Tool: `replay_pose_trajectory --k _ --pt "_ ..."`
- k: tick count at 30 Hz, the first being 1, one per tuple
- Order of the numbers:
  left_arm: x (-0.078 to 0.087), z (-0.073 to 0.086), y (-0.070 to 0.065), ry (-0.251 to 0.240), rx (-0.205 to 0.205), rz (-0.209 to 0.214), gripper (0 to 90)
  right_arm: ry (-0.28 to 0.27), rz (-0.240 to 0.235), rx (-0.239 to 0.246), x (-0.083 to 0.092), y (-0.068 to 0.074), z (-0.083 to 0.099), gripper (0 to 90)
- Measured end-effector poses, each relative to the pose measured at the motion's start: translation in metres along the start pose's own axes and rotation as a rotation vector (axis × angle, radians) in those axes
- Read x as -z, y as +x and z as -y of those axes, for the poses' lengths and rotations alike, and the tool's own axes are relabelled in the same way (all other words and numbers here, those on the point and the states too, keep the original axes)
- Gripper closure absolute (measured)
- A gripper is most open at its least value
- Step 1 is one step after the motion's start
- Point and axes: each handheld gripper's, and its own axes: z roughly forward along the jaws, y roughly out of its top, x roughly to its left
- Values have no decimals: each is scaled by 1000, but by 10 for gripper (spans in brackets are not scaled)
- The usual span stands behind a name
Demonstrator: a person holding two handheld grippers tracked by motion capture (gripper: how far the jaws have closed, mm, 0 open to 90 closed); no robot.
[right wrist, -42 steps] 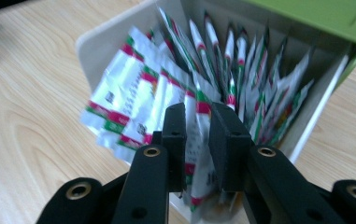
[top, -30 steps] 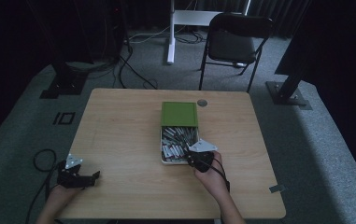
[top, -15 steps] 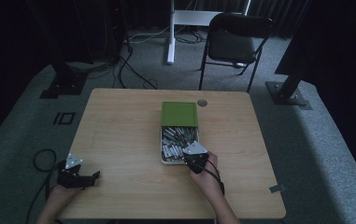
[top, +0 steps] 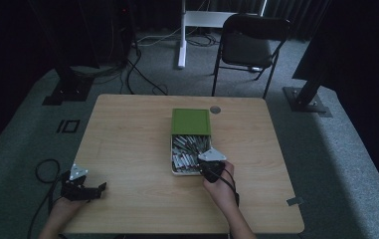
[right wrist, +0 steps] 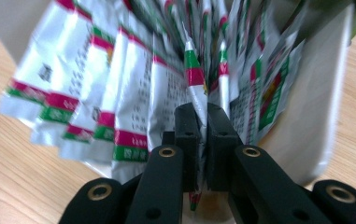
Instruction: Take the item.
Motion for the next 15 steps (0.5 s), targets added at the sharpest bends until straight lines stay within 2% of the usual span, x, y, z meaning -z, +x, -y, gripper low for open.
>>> replay_pose_trajectory --k 2,9,14,15 --pt "0 0 0 0 0 0 14 -23 -20 -15 6 -3 -4 863" --pt "0 0 0 0 0 0 14 -77 -45 -46 21 -7 -16 865" --pt "0 0 0 -1 2 0 14 -111 -66 -50 32 -8 -23 865" --pt "0 0 0 -1 2 0 14 -139 -70 -41 37 -9 -29 865"
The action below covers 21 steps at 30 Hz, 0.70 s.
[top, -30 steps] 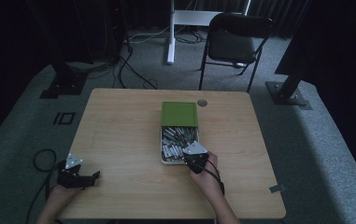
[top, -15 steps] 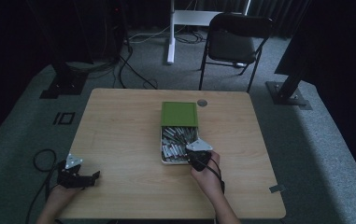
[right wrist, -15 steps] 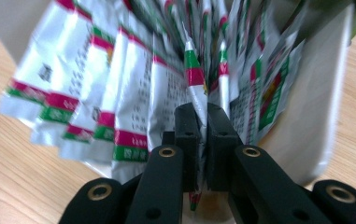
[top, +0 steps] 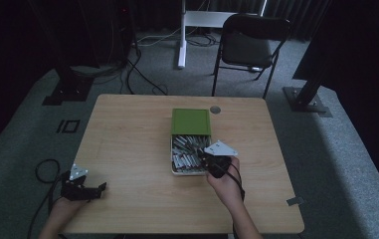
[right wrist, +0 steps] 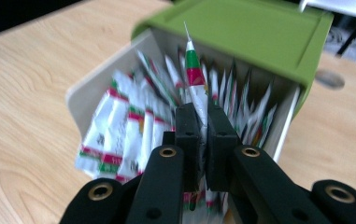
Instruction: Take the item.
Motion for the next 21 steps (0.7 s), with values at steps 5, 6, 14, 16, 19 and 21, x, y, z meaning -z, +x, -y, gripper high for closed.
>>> replay_pose_trajectory --k 5,6,14,16,19,21 --pt "0 0 0 0 -1 0 14 -41 6 -15 9 -8 -13 865" --pt "0 0 0 -1 0 0 14 -51 7 -23 12 -11 -15 865" --pt "0 0 0 0 0 0 14 -99 69 -74 26 -37 -25 865" --pt "0 0 0 0 0 0 14 -103 83 -80 27 -41 -24 865" --pt "0 0 0 0 0 0 14 -97 103 -101 27 -53 -21 865" --pt "0 0 0 0 0 0 14 -88 121 -113 26 -60 -17 865"
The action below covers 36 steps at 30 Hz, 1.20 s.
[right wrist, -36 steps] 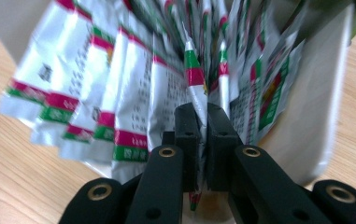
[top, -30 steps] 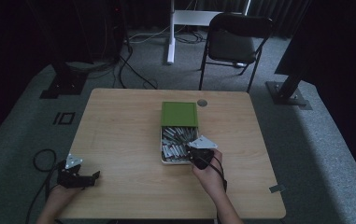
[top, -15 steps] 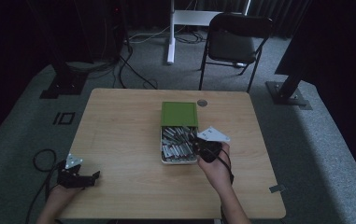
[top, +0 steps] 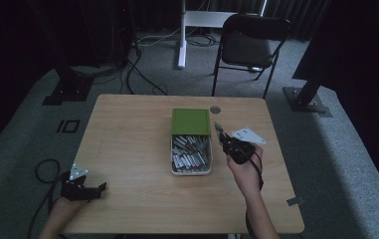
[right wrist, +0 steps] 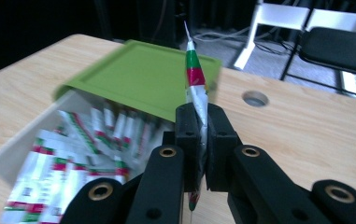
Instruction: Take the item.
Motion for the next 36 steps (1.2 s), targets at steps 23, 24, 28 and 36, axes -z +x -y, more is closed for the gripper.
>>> replay_pose_trajectory --k 23,24,28,36 --pt "0 0 0 0 0 0 14 158 33 -173 -57 -48 72 864" --pt "0 0 0 0 0 0 14 162 28 -182 -58 -49 74 864" --pt "0 0 0 0 0 0 14 182 21 -208 -64 -54 79 864" --pt "0 0 0 0 0 0 14 201 34 -229 -67 -66 84 850"
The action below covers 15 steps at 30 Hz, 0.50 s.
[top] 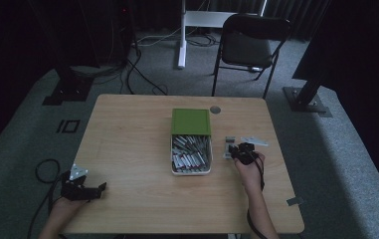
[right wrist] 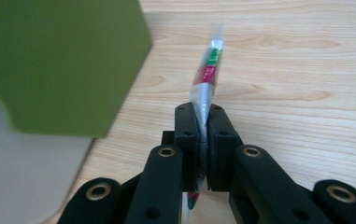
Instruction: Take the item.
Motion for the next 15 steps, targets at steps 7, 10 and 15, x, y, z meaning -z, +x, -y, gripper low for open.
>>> replay_pose_trajectory --k 7,10,15 --pt "0 0 0 0 0 0 14 21 46 -15 -9 -15 2 753" --pt "0 0 0 0 0 0 14 21 62 -22 -14 -20 4 706" --pt "0 0 0 0 0 0 14 25 90 -6 -18 -28 6 602"
